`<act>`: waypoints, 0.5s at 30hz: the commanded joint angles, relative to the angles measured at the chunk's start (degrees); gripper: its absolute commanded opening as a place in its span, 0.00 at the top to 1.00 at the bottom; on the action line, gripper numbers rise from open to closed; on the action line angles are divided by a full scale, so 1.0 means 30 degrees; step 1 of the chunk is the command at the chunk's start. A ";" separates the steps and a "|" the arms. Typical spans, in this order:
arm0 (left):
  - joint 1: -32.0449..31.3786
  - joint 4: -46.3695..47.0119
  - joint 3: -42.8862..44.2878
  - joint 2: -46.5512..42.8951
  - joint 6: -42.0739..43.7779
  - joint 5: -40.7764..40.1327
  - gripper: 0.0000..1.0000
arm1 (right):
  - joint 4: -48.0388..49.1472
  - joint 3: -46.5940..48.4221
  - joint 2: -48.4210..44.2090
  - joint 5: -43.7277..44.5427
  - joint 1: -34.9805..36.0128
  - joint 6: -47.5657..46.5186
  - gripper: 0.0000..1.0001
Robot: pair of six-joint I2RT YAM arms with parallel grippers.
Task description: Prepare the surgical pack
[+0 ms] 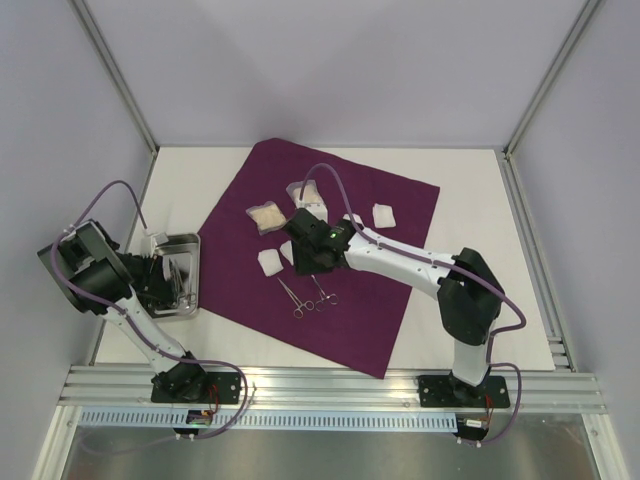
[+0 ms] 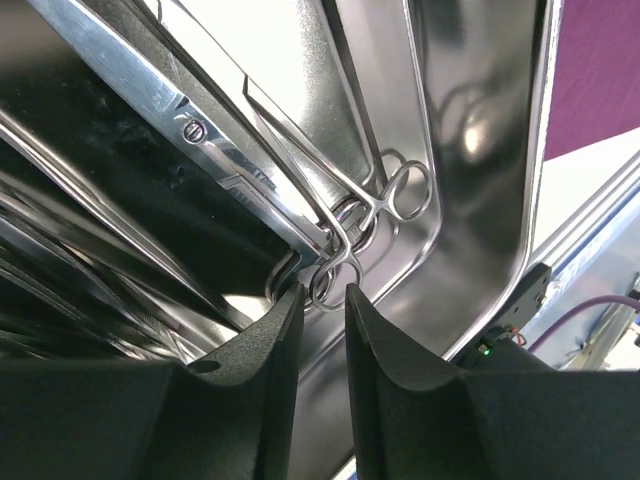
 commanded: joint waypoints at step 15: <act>-0.0284 -0.0059 0.0756 -0.3768 -0.0478 -0.0096 0.56 | -0.2972 0.2185 0.2563 0.1975 -0.0177 -0.3203 0.46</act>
